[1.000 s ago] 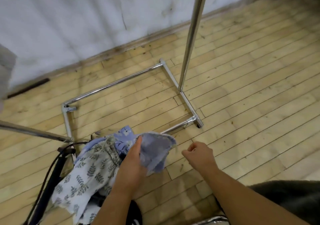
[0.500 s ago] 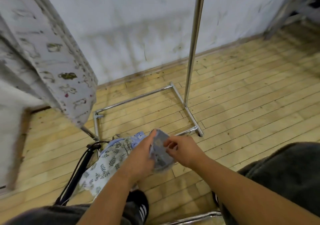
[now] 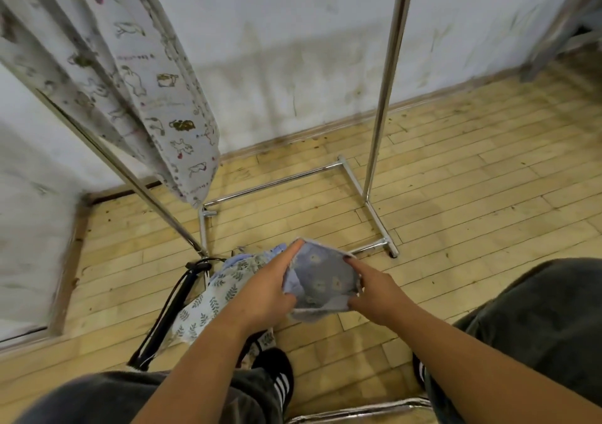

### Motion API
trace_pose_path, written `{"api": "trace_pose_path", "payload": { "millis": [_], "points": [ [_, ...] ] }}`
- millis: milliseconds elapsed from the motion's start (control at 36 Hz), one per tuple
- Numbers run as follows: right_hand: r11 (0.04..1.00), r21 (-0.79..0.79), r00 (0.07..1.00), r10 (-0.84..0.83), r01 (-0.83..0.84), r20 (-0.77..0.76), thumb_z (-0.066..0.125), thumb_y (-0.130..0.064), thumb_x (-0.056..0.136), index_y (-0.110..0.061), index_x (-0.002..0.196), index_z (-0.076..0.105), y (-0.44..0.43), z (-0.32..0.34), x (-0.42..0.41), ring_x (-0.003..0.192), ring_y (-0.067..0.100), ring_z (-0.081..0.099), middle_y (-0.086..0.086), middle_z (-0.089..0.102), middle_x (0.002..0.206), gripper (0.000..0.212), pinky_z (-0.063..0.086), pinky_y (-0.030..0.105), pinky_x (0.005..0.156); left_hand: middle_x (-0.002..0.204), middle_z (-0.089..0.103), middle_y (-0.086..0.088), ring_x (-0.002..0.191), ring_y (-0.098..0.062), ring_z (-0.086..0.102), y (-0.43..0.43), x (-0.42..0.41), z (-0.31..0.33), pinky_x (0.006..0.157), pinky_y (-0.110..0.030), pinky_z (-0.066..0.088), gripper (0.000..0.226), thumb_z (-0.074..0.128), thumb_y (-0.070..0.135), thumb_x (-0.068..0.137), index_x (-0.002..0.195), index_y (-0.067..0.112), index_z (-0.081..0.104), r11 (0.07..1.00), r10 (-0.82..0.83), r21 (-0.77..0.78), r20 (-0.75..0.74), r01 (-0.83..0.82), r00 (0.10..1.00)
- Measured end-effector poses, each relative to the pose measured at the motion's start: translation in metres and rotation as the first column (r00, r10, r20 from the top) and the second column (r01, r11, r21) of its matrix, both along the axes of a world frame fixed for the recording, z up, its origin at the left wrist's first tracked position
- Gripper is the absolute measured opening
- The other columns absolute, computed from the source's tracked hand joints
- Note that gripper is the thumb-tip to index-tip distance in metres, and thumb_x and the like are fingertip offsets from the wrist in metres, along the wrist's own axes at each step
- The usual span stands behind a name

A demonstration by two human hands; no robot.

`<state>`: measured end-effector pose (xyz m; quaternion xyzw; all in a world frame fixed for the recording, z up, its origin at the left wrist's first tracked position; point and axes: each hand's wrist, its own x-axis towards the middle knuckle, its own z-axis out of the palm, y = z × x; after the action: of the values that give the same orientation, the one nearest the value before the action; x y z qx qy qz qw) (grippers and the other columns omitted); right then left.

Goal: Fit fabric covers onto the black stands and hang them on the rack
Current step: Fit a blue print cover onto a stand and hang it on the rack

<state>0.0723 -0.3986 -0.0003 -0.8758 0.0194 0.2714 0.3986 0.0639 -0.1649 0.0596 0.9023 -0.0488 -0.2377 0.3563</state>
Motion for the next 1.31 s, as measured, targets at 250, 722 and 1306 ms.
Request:
{"api": "trace_pose_path", "payload": {
  "millis": [250,722,1306],
  "points": [
    [0.989,0.143,0.998,0.039,-0.045,0.047,0.073,-0.01,0.087,-0.036,0.151,0.034,0.06,0.021,0.019,0.084,0.002,0.062,-0.013,0.061,0.101,0.08,0.054,0.012,0.067,0.135,0.063,0.008,0.099,-0.004,0.067,0.074,0.045,0.0,0.089,-0.032,0.058,0.065,0.07,0.019,0.091,0.148,0.042,0.047,0.99,-0.006,0.14,-0.15,0.027,0.989],
    [0.982,0.098,0.986,0.159,-0.164,0.051,0.074,-0.011,0.087,-0.026,0.154,0.041,0.109,-0.003,0.049,0.076,-0.007,0.062,-0.023,0.06,0.089,0.076,0.05,0.009,0.067,0.134,0.062,-0.001,0.119,-0.018,0.061,0.184,0.111,-0.027,0.107,-0.038,0.048,0.041,0.06,0.026,0.1,0.141,0.022,0.054,0.959,0.191,0.254,-0.251,-0.126,0.949],
    [0.956,-0.057,0.957,0.285,-0.288,-0.051,0.078,-0.019,0.086,-0.038,0.153,0.037,0.192,-0.095,0.065,0.093,0.025,0.07,0.013,0.071,0.106,0.081,0.062,0.033,0.079,0.14,0.054,-0.016,0.096,-0.024,0.063,0.31,0.022,-0.241,0.069,-0.028,0.046,0.071,0.065,0.021,0.094,0.157,0.019,0.033,0.82,0.535,0.367,-0.221,-0.439,0.815]
  ]
}}
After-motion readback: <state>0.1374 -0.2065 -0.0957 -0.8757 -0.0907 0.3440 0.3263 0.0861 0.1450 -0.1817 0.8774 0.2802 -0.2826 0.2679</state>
